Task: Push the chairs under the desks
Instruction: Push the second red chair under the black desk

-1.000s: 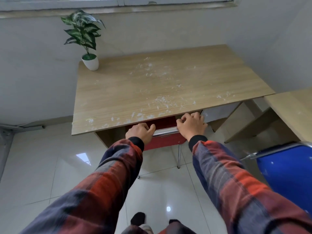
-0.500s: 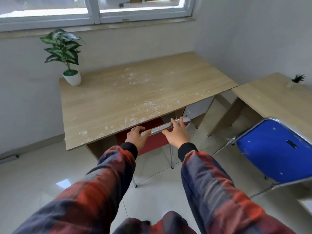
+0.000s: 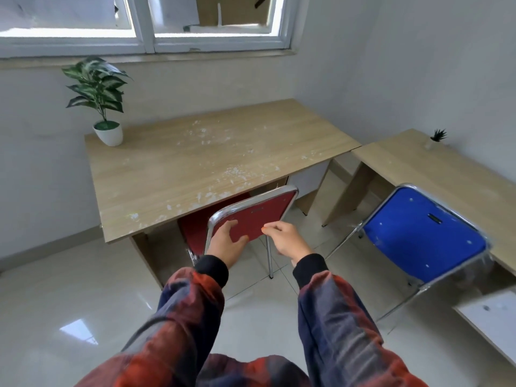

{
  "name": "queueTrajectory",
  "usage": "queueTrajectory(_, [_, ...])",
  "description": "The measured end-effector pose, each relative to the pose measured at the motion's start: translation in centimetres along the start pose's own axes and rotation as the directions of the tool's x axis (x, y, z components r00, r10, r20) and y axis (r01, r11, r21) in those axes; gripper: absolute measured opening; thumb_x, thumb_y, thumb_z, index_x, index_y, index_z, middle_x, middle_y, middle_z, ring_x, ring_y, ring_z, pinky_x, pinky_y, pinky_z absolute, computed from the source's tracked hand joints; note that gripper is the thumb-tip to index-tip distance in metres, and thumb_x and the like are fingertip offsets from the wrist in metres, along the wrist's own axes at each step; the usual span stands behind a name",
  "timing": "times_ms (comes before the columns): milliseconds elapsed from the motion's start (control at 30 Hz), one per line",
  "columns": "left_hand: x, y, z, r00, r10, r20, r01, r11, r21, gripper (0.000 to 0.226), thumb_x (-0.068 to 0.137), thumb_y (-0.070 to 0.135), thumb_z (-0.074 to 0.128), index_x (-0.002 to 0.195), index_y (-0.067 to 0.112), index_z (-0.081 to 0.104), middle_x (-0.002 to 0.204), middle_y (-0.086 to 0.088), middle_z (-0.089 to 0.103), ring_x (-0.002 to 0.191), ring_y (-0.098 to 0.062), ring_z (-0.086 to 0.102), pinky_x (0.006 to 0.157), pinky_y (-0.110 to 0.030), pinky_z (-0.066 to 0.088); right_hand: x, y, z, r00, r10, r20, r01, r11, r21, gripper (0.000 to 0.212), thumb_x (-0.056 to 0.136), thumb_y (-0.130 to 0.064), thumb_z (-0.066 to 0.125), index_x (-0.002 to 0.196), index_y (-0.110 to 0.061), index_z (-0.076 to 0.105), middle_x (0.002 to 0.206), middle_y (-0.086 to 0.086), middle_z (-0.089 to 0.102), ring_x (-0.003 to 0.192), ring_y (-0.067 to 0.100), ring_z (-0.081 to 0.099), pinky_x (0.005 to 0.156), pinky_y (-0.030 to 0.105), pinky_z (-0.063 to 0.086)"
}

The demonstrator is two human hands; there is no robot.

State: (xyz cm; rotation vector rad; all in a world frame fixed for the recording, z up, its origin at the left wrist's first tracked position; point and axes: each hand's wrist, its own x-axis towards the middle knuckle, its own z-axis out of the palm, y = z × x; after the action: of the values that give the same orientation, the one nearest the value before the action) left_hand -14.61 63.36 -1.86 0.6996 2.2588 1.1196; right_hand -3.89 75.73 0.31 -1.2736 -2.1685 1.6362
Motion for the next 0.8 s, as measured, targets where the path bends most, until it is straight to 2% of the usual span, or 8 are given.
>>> queueTrajectory(67, [-1.5, -0.1, 0.2, 0.999, 0.014, 0.029, -0.014, 1.000, -0.010, 0.050, 0.092, 0.026, 0.064, 0.139, 0.017, 0.049, 0.144, -0.005, 0.050, 0.131, -0.022, 0.047, 0.103, -0.025, 0.034, -1.8, 0.7, 0.1, 1.000, 0.003, -0.024, -0.003, 1.000, 0.007, 0.028, 0.098, -0.029, 0.062, 0.121, -0.016, 0.068, 0.118, -0.001, 0.065, 0.104, 0.018, 0.059, 0.087, 0.032, 0.046])
queueTrajectory(167, [-4.7, 0.0, 0.6, 0.996, 0.040, 0.077, -0.036, 0.998, -0.054, 0.043, 0.093, 0.025, 0.063, 0.134, 0.016, 0.054, 0.140, -0.003, 0.053, 0.130, -0.022, 0.048, 0.104, -0.027, 0.036, -6.0, 2.5, -0.3, 0.998, 0.029, -0.063, -0.027, 0.999, 0.033, 0.029, 0.097, -0.030, 0.062, 0.122, -0.016, 0.068, 0.113, -0.003, 0.065, 0.093, 0.011, 0.058, 0.081, 0.028, 0.048])
queueTrajectory(233, [-7.7, 0.3, 1.4, 0.986, 0.055, 0.156, -0.048, 0.998, -0.046, 0.038, 0.092, 0.025, 0.064, 0.129, 0.016, 0.058, 0.135, -0.003, 0.056, 0.127, -0.023, 0.051, 0.106, -0.033, 0.040, -10.0, 4.7, -1.0, 0.990, 0.079, -0.116, -0.070, 0.994, 0.079, 0.029, 0.097, -0.030, 0.062, 0.122, -0.017, 0.068, 0.109, -0.008, 0.065, 0.100, 0.010, 0.058, 0.093, 0.036, 0.050])
queueTrajectory(300, [-9.1, 0.4, 2.0, 0.978, 0.080, 0.194, -0.071, 0.996, -0.049, 0.034, 0.091, 0.026, 0.065, 0.124, 0.017, 0.060, 0.130, -0.004, 0.059, 0.121, -0.023, 0.054, 0.104, -0.036, 0.043, -11.9, 5.9, -1.6, 0.979, 0.097, -0.179, -0.077, 0.990, 0.118, 0.025, 0.097, -0.028, 0.062, 0.118, -0.017, 0.069, 0.101, -0.013, 0.064, 0.097, 0.009, 0.058, 0.096, 0.037, 0.048])
queueTrajectory(400, [-12.6, 0.3, 2.4, 0.948, 0.132, 0.291, -0.135, 0.991, -0.010, 0.029, 0.091, 0.026, 0.064, 0.120, 0.019, 0.063, 0.125, 0.000, 0.060, 0.114, -0.020, 0.056, 0.097, -0.032, 0.045, -15.4, 7.5, -1.6, 0.941, 0.170, -0.291, -0.107, 0.969, 0.222, 0.015, 0.096, -0.025, 0.062, 0.107, -0.018, 0.071, 0.093, -0.011, 0.065, 0.091, 0.011, 0.057, 0.089, 0.033, 0.047])
queueTrajectory(533, [-17.3, -1.3, 2.2, 0.895, 0.159, 0.417, -0.186, 0.982, 0.026, 0.021, 0.092, 0.023, 0.064, 0.113, 0.022, 0.064, 0.119, 0.002, 0.064, 0.109, -0.019, 0.061, 0.091, -0.032, 0.049, -20.4, 9.5, 0.4, 0.933, 0.213, -0.291, -0.120, 0.944, 0.306, 0.009, 0.096, -0.022, 0.062, 0.091, -0.025, 0.068, 0.093, -0.006, 0.066, 0.082, 0.007, 0.056, 0.087, 0.033, 0.046])
queueTrajectory(633, [-19.6, -1.6, 1.7, 0.879, 0.193, 0.436, -0.236, 0.971, 0.045, 0.020, 0.093, 0.022, 0.063, 0.113, 0.017, 0.065, 0.113, 0.002, 0.065, 0.102, -0.018, 0.064, 0.082, -0.026, 0.047, -23.9, 10.2, 1.3, 0.926, 0.222, -0.306, -0.116, 0.937, 0.328, 0.009, 0.097, -0.023, 0.061, 0.099, -0.021, 0.070, 0.092, -0.008, 0.066, 0.087, 0.009, 0.059, 0.090, 0.032, 0.048])
queueTrajectory(800, [-22.5, -0.7, 2.6, 0.811, 0.270, 0.519, -0.320, 0.947, 0.007, 0.017, 0.093, 0.021, 0.064, 0.109, 0.017, 0.066, 0.108, 0.001, 0.066, 0.099, -0.017, 0.063, 0.080, -0.025, 0.044, -29.7, 11.6, 0.9, 0.879, 0.297, -0.374, -0.139, 0.908, 0.395, 0.016, 0.099, -0.026, 0.058, 0.108, -0.016, 0.068, 0.100, 0.001, 0.065, 0.085, 0.016, 0.057, 0.069, 0.025, 0.045])
